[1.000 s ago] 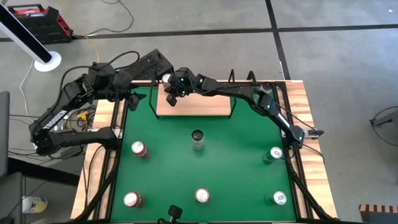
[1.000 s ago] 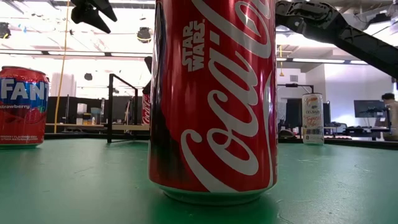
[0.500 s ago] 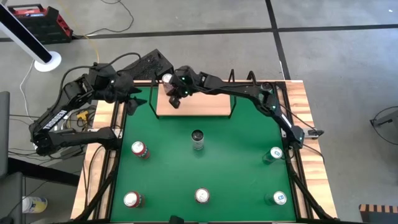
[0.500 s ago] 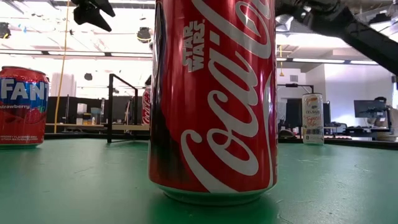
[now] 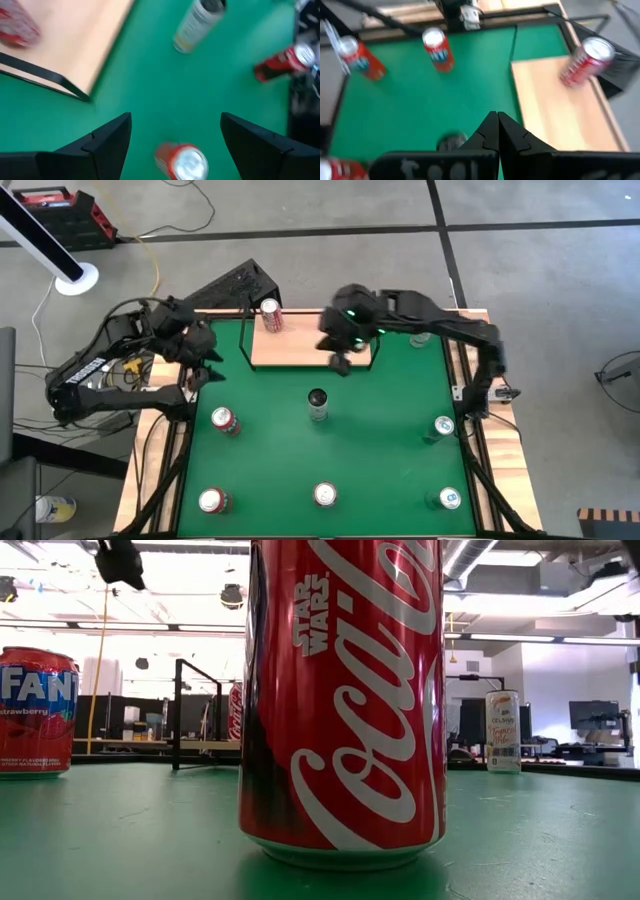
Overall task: Place canned beverage on shelf
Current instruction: Put the top red soda can on the shelf
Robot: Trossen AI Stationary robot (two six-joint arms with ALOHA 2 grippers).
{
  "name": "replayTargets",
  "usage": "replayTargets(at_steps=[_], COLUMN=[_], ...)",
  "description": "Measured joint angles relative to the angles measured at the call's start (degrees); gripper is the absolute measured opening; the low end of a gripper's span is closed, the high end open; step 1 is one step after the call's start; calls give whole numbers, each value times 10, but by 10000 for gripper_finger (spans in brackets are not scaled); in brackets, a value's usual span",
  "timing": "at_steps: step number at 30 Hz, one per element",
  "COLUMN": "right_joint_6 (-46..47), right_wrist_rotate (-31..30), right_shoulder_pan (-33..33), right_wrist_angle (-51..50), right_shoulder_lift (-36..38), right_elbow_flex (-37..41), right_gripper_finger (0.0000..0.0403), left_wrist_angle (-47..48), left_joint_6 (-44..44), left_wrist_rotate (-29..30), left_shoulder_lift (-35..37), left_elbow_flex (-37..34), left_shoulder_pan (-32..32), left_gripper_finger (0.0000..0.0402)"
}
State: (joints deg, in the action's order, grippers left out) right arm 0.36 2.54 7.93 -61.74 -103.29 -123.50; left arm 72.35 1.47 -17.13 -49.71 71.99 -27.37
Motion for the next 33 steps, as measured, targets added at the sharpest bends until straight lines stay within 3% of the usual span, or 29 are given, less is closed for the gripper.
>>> replayTargets(at_steps=[5, 9, 13, 16, 23, 33], right_joint_6=[-25, -40, -54, -54, -30, -10], right_wrist_rotate=[-74, -86, -88, -88, -87, -85], right_shoulder_pan=[-48, -69, -77, -70, -45, -45], right_wrist_angle=[-85, -103, -62, 13, 167, 190], right_shoulder_lift=[59, 96, 158, 215, 305, 318], right_elbow_flex=[0, 18, 115, 210, 371, 413], right_gripper_finger=[20, 20, 20, 20, 20, 20], left_wrist_angle=[17, -32, -102, -136, -133, -115], left_joint_6=[59, 123, 196, 195, 146, 116], left_wrist_rotate=[52, 79, 84, 110, 157, 160], left_shoulder_lift=[0, 19, 35, 37, 25, 5], left_elbow_flex=[-2, -65, -151, -181, -212, -220], left_shoulder_pan=[110, 197, 275, 316, 364, 368], left_gripper_finger=[288, 288, 288, 288, 288, 319])
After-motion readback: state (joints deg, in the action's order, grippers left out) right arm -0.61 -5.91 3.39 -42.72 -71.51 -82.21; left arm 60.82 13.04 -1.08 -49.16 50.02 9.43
